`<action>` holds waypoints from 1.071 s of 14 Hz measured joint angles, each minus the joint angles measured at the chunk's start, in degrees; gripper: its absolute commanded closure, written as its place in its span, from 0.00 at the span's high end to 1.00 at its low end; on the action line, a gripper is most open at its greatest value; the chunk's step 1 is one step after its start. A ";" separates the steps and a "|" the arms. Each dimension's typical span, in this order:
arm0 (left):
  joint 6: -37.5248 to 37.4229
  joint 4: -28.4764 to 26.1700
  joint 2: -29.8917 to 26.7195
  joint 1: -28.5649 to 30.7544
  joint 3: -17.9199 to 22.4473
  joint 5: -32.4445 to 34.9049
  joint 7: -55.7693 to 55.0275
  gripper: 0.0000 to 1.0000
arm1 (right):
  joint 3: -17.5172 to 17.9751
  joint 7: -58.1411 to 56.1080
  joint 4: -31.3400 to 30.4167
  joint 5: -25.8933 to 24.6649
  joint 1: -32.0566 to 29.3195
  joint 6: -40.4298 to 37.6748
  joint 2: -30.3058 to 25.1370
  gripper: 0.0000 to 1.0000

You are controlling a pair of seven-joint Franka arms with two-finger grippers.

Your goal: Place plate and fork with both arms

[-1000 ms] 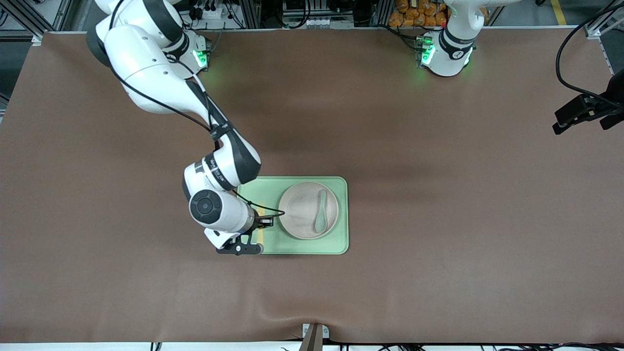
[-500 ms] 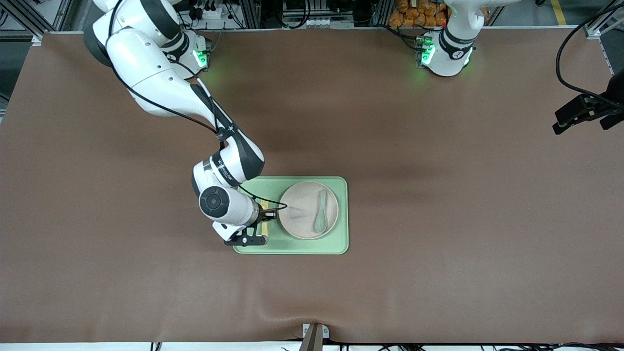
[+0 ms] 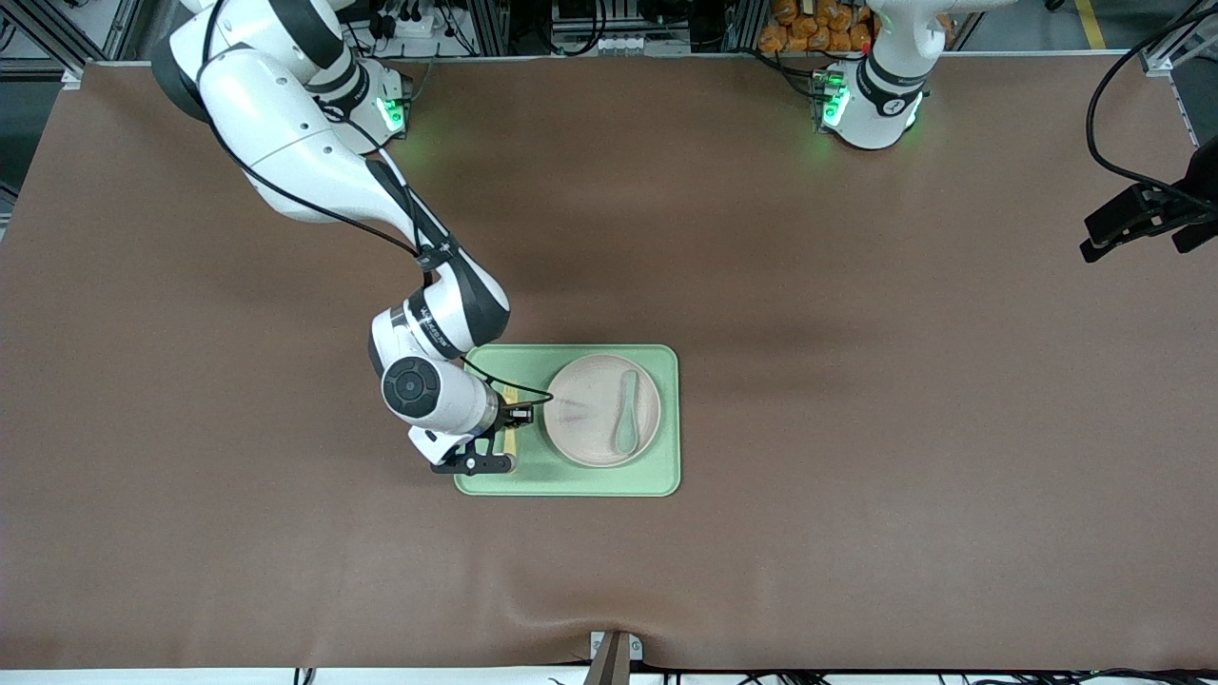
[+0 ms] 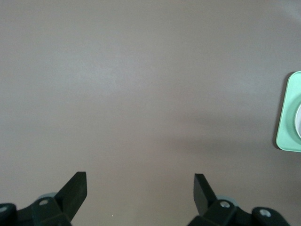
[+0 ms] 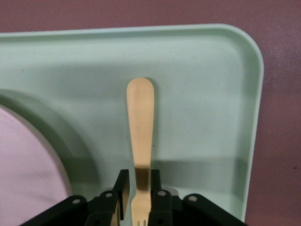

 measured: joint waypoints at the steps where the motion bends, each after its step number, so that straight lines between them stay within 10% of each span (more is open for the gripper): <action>1: 0.00 0.00 0.00 0.00 0.07 0.00 0.00 1.00 | 0.00 0.00 -0.08 0.00 -0.01 -0.07 -0.15 1.00; 15: 0.00 0.00 -0.07 0.01 0.29 0.00 0.04 1.00 | 2.87 -4.02 3.75 -0.52 -11.73 -15.97 -14.45 1.00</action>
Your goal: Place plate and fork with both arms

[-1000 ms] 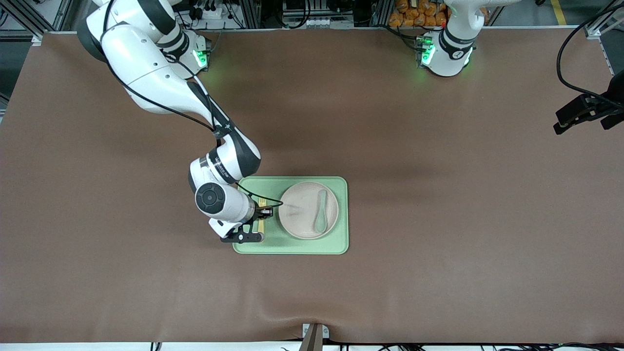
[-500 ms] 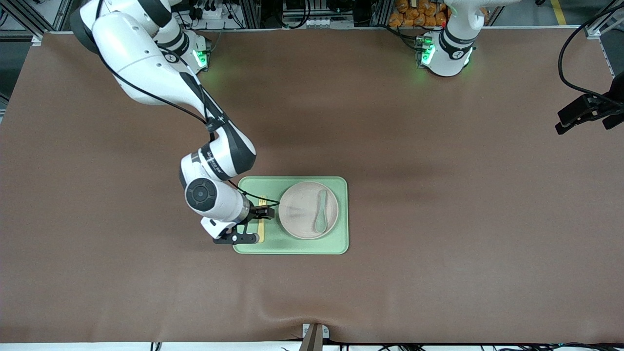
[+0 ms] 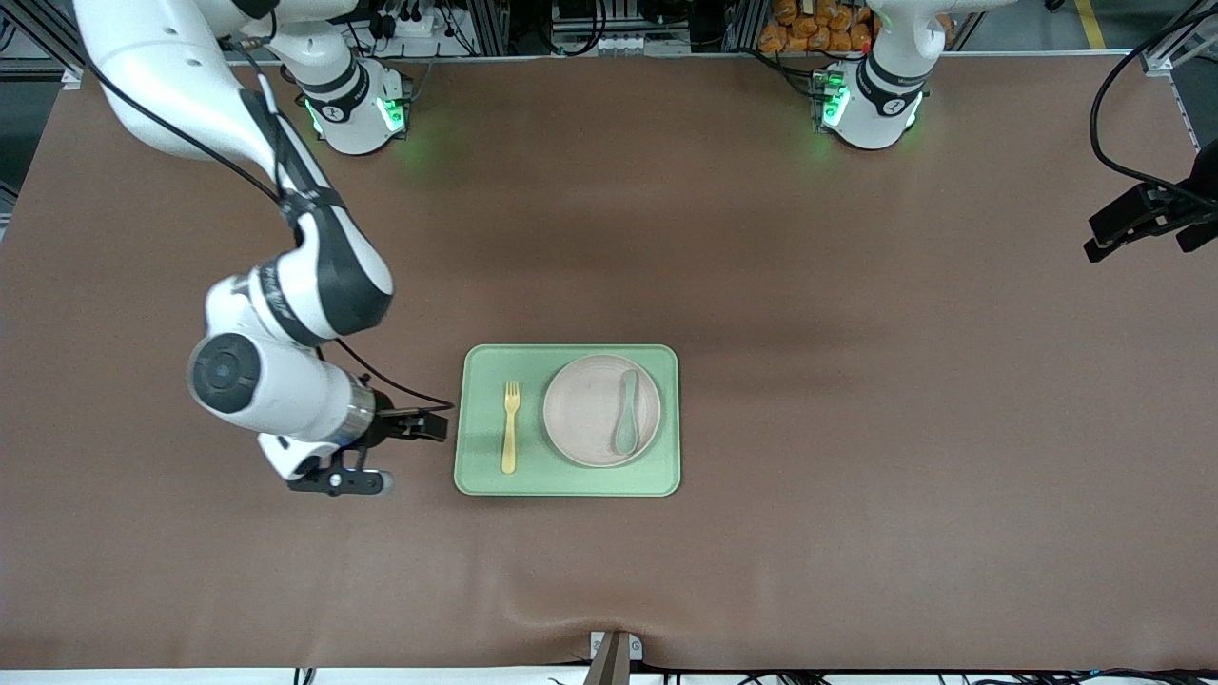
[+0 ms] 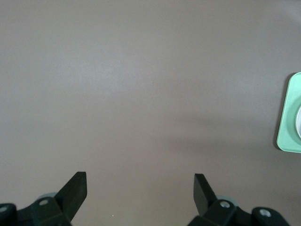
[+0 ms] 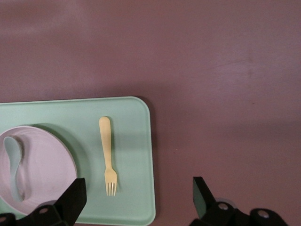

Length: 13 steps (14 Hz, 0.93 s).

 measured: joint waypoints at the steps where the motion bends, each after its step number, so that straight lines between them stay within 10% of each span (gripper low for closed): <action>1: 0.00 0.00 0.00 0.00 0.00 0.00 0.00 1.00 | 0.55 0.00 0.06 -0.09 -1.08 -2.36 -1.67 1.00; 6: 0.00 -0.01 -0.03 -0.01 0.00 0.00 0.00 1.00 | 3.43 -0.91 0.29 -0.19 -6.80 -11.27 -11.00 1.00; 13: -0.47 -0.07 -0.03 -0.08 -0.05 0.00 0.00 1.00 | -3.63 -6.51 -0.24 2.59 -7.28 -24.65 -24.90 1.00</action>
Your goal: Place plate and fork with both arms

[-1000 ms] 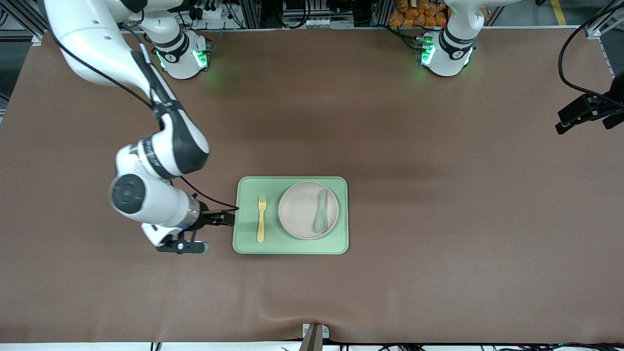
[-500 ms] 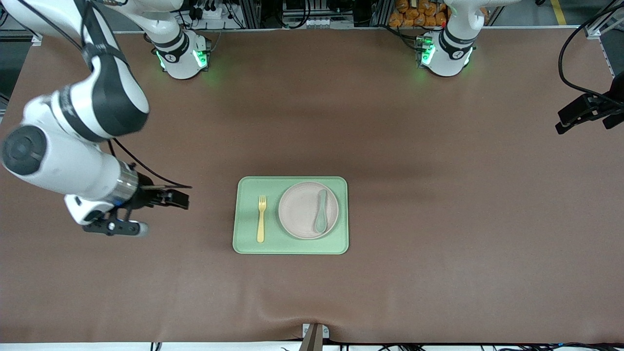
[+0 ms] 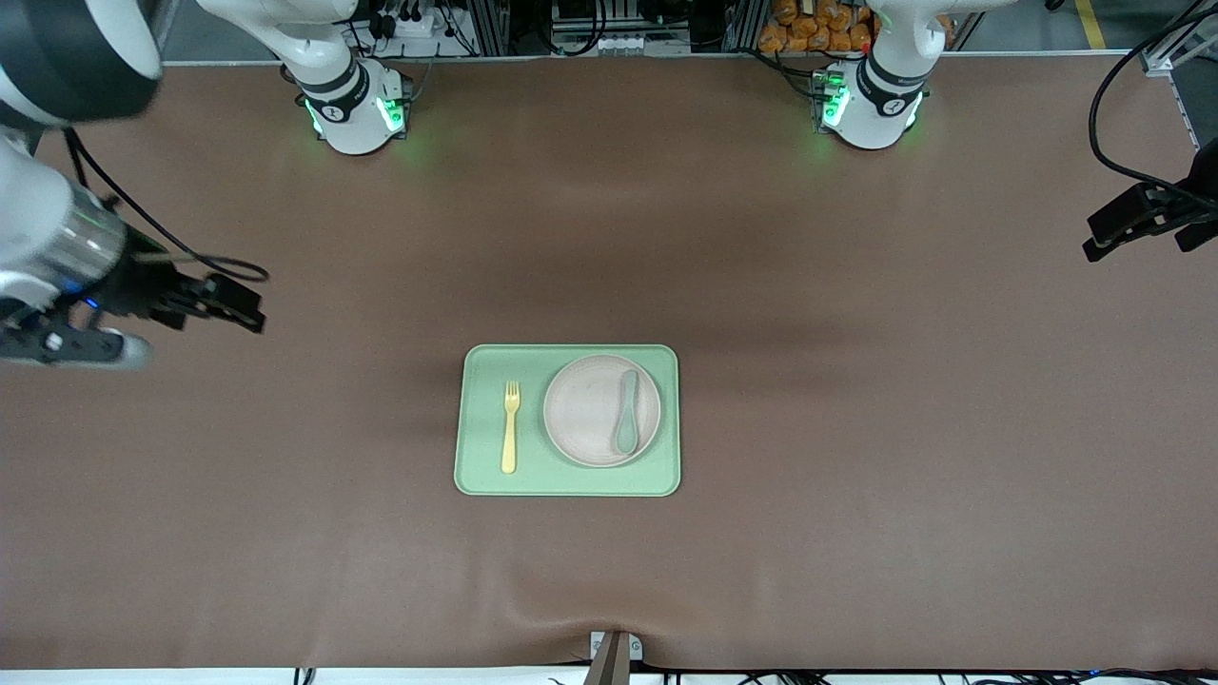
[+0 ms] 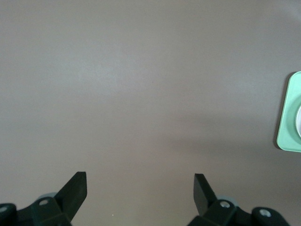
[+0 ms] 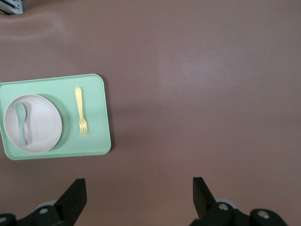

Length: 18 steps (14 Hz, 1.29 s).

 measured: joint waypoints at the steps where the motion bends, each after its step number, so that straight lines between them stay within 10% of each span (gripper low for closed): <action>1: -0.77 0.01 -0.03 -0.03 -0.06 0.00 0.02 1.00 | -0.58 -0.06 -0.93 0.39 0.00 -0.95 -1.84 1.00; 8: -5.68 -0.76 -2.30 -0.21 -0.35 -1.36 0.03 1.00 | -2.38 -1.93 -11.64 0.62 0.01 0.72 -11.82 1.00; 18: -5.75 -3.22 -4.55 -0.34 -0.39 -1.39 0.03 1.00 | -6.52 -10.06 -9.92 -0.36 0.02 0.21 -10.90 1.00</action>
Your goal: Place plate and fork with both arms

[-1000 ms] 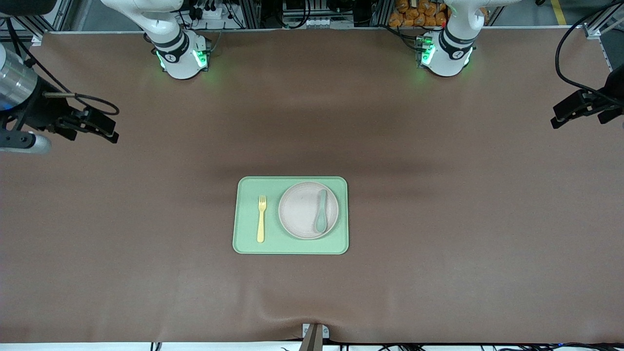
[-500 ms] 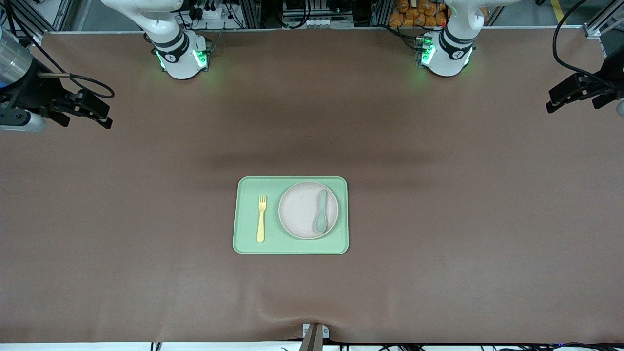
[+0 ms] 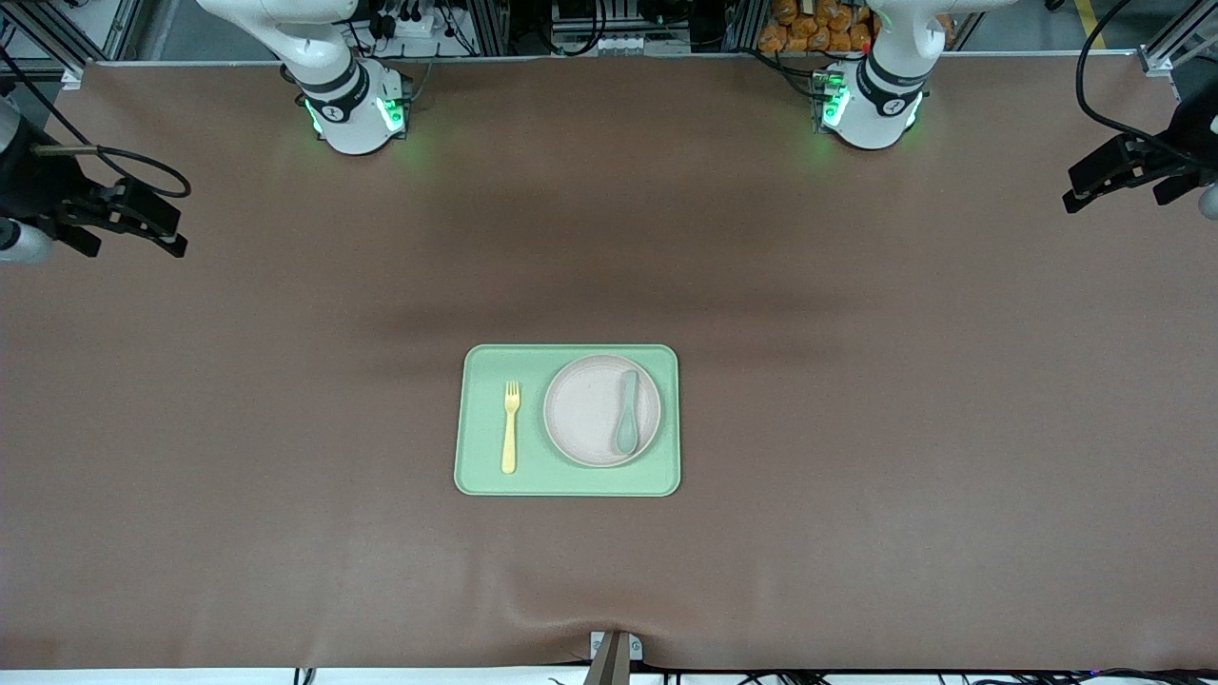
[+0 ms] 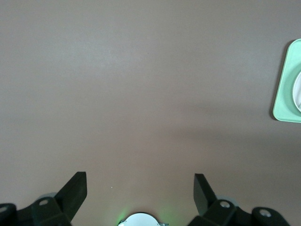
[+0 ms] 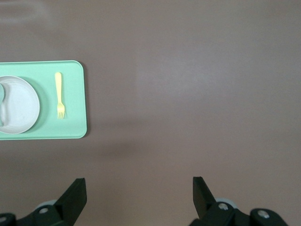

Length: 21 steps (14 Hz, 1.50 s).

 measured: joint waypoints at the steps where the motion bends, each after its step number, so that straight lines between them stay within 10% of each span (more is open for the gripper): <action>1: 0.00 0.00 0.00 -0.03 -0.02 0.00 0.00 1.00 | -0.59 -0.57 0.15 0.00 0.00 -0.62 0.00 1.00; 21: 0.00 -0.05 -0.31 -0.05 -0.11 -0.33 0.00 1.00 | -0.78 -0.84 0.27 -0.90 0.27 -1.11 0.00 1.00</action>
